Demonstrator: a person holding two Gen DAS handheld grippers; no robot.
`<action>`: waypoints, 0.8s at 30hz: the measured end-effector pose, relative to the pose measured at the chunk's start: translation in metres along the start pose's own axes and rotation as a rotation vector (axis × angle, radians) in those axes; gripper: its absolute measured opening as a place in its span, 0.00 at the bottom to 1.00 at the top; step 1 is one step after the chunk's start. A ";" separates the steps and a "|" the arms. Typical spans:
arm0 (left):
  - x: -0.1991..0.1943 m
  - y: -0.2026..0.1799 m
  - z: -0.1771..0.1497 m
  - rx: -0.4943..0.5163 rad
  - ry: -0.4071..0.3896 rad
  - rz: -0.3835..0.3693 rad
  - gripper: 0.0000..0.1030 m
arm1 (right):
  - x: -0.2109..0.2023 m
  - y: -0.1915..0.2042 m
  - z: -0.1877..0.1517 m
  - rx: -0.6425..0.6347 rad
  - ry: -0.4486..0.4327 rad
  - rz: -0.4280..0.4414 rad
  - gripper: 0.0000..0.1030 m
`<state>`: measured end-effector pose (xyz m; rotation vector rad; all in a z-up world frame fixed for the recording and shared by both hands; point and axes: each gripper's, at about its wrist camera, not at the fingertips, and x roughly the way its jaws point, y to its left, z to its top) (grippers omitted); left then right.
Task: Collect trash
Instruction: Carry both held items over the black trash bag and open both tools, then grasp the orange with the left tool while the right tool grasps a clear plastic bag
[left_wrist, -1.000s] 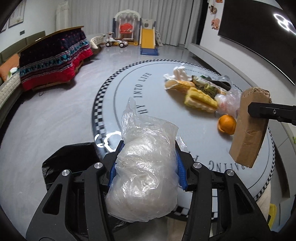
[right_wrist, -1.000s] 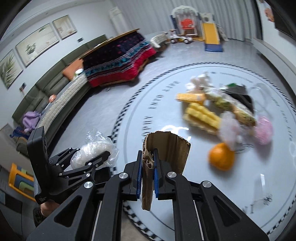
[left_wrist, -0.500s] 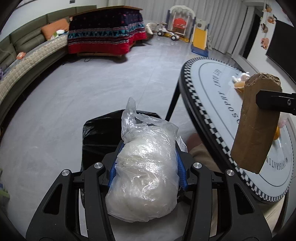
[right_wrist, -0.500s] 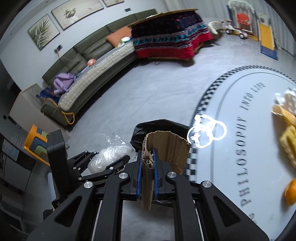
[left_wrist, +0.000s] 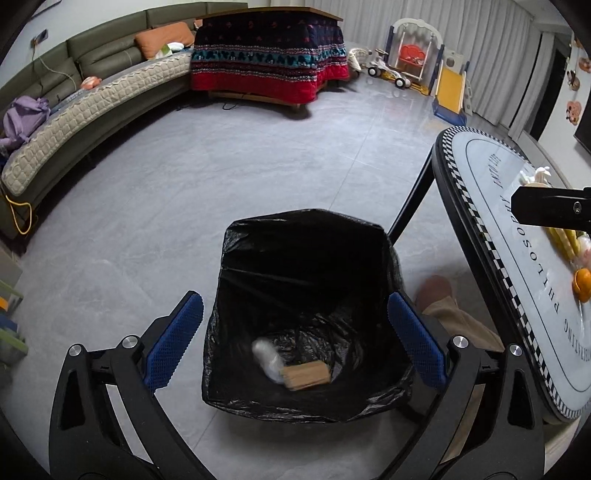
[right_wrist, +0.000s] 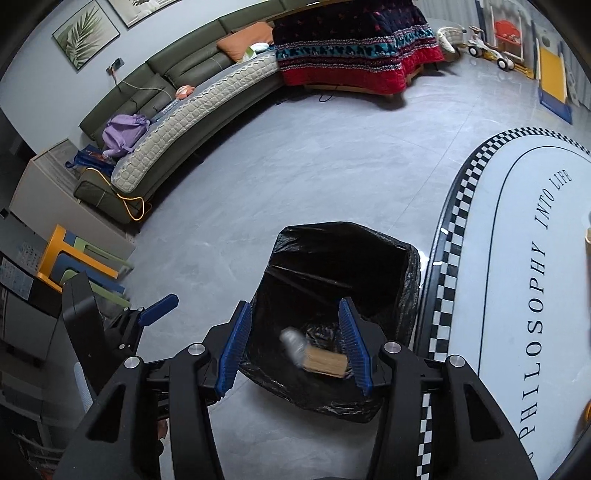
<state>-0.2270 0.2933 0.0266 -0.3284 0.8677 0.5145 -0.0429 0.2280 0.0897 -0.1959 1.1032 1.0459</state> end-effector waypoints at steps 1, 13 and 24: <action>-0.001 -0.003 0.001 0.006 -0.002 -0.005 0.94 | 0.000 0.001 -0.002 0.000 -0.006 -0.006 0.49; -0.014 -0.091 0.022 0.141 -0.021 -0.132 0.94 | -0.075 -0.069 -0.029 0.101 -0.107 -0.085 0.50; -0.029 -0.227 0.034 0.341 -0.014 -0.295 0.94 | -0.162 -0.158 -0.062 0.235 -0.211 -0.247 0.55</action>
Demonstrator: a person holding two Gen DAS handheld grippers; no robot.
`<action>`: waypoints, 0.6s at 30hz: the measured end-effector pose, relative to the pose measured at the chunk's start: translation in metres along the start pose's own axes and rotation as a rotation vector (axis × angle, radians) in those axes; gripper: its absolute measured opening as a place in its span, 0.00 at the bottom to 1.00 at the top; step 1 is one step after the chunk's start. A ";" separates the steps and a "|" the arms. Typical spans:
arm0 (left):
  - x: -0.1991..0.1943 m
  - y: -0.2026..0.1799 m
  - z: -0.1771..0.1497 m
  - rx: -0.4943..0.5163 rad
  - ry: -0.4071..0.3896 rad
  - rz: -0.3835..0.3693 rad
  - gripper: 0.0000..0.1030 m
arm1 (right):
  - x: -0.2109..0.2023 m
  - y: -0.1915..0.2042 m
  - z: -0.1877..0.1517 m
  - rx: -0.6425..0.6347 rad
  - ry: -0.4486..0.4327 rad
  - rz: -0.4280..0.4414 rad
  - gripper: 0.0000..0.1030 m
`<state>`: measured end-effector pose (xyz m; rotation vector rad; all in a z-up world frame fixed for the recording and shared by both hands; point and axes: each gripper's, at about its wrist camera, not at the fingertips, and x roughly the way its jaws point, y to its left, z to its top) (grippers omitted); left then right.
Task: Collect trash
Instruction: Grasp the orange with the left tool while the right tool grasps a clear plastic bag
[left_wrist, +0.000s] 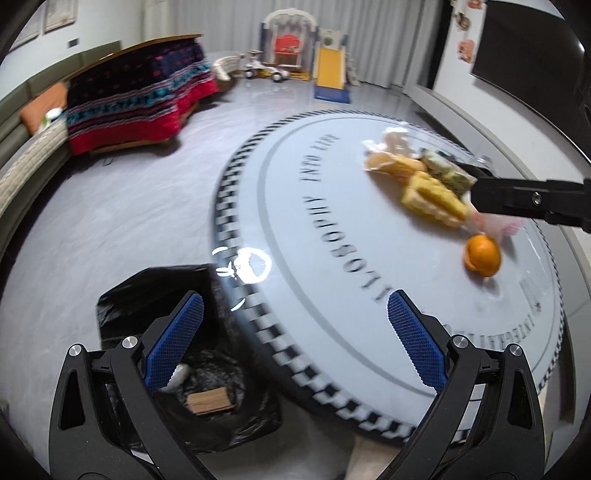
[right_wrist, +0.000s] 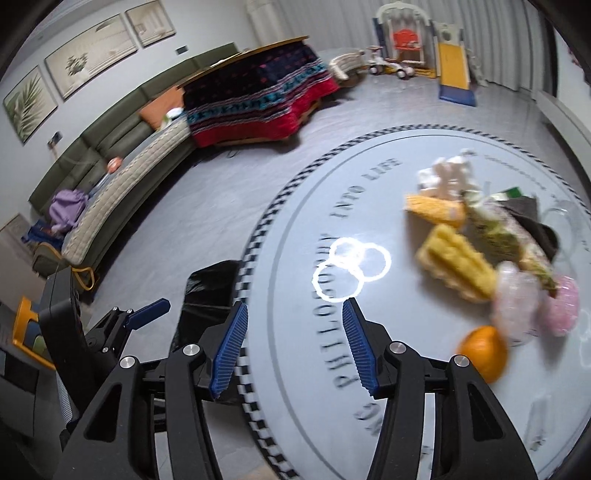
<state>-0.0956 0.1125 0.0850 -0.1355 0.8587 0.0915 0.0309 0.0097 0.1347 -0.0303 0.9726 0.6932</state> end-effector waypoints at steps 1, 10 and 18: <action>0.003 -0.013 0.005 0.021 0.001 -0.014 0.94 | -0.006 -0.013 0.001 0.014 -0.011 -0.022 0.56; 0.040 -0.110 0.027 0.145 0.039 -0.136 0.94 | -0.017 -0.102 0.002 0.091 0.000 -0.174 0.63; 0.068 -0.155 0.025 0.211 0.093 -0.194 0.94 | 0.014 -0.150 -0.005 0.149 0.071 -0.180 0.63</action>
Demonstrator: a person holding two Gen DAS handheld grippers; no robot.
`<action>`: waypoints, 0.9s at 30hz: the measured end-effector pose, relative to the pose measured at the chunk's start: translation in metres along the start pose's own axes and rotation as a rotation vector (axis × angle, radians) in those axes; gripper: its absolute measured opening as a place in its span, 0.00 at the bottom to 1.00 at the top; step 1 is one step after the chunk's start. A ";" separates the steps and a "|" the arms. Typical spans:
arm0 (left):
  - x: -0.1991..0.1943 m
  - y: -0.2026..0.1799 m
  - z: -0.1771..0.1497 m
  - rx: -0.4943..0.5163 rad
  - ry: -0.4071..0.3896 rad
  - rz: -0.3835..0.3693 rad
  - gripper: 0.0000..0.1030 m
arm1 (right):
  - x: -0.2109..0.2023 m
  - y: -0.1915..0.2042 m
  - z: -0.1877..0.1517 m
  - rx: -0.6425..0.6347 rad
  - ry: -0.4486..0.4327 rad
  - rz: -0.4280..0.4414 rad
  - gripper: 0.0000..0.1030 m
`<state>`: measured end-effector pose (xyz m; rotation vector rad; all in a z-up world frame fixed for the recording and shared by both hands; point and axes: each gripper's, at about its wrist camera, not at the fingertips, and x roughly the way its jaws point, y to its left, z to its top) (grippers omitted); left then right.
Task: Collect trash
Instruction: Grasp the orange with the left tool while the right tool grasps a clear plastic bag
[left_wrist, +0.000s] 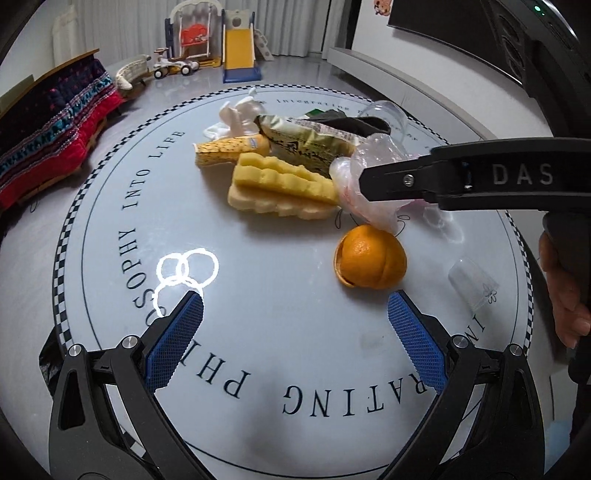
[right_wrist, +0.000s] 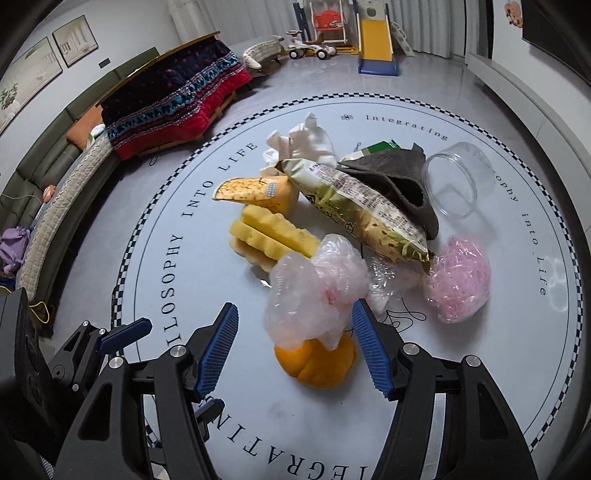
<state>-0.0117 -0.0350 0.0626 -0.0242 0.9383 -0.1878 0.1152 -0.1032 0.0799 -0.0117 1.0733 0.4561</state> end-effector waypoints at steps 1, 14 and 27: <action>0.004 -0.005 0.002 0.001 0.005 -0.007 0.94 | 0.005 -0.005 0.002 0.003 0.006 0.002 0.63; 0.057 -0.047 0.025 0.062 0.065 -0.086 0.94 | 0.004 -0.042 0.007 0.048 0.001 0.119 0.26; 0.063 -0.039 0.021 0.010 0.061 -0.183 0.54 | -0.025 -0.042 0.003 0.086 -0.056 0.140 0.25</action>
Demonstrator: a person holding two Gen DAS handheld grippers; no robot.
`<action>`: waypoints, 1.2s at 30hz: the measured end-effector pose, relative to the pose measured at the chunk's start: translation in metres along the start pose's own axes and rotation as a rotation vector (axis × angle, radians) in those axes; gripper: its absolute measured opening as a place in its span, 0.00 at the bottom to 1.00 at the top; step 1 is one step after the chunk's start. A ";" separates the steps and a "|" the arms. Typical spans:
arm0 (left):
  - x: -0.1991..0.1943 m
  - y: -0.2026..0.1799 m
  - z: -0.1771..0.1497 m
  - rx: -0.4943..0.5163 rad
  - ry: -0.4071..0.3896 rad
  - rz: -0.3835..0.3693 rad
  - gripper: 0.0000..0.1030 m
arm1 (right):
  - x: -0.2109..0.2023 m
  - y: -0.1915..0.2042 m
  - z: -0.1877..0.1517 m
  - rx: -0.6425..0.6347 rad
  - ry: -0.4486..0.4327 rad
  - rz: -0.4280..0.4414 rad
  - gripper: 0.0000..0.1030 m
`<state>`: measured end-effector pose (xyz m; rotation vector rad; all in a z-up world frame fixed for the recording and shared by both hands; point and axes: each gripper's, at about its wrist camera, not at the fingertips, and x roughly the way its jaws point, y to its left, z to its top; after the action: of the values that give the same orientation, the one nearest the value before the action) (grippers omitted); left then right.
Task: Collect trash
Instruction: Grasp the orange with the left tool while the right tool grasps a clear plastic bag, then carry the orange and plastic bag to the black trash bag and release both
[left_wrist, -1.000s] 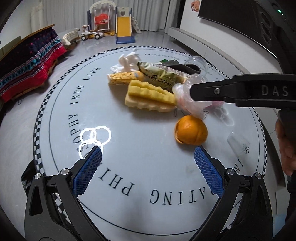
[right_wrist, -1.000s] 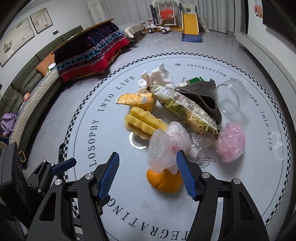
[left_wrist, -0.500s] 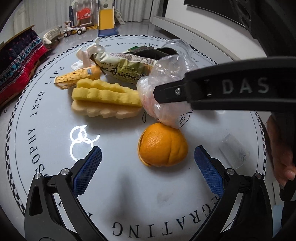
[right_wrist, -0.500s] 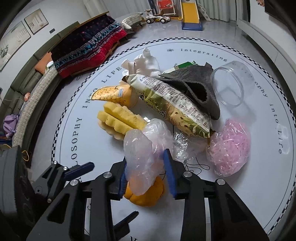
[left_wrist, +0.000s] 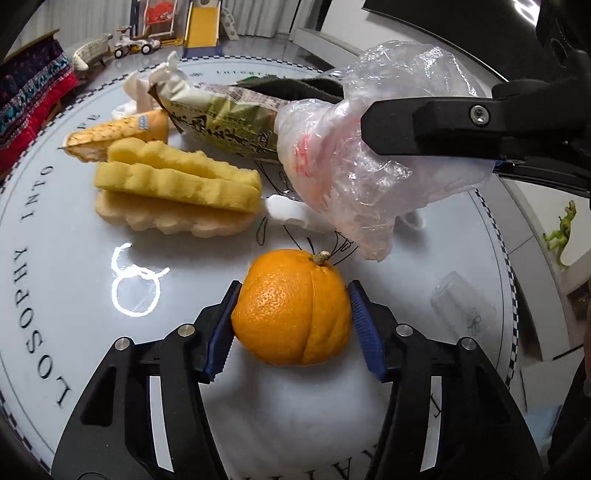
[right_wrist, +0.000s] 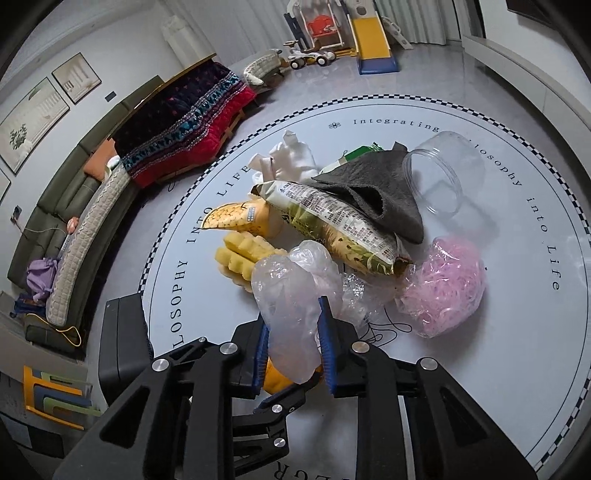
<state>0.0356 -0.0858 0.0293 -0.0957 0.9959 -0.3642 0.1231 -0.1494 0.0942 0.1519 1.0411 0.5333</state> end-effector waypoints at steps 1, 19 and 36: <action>-0.005 0.001 -0.001 -0.002 -0.005 -0.002 0.54 | -0.003 0.004 0.000 -0.005 -0.005 -0.002 0.25; -0.112 0.072 -0.042 -0.106 -0.165 0.125 0.54 | -0.026 0.110 -0.012 -0.133 -0.030 0.020 0.25; -0.214 0.200 -0.131 -0.380 -0.252 0.364 0.54 | 0.036 0.251 -0.051 -0.335 0.110 0.174 0.25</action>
<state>-0.1275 0.1860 0.0805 -0.2919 0.8015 0.1713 0.0063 0.0784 0.1326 -0.0851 1.0348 0.8736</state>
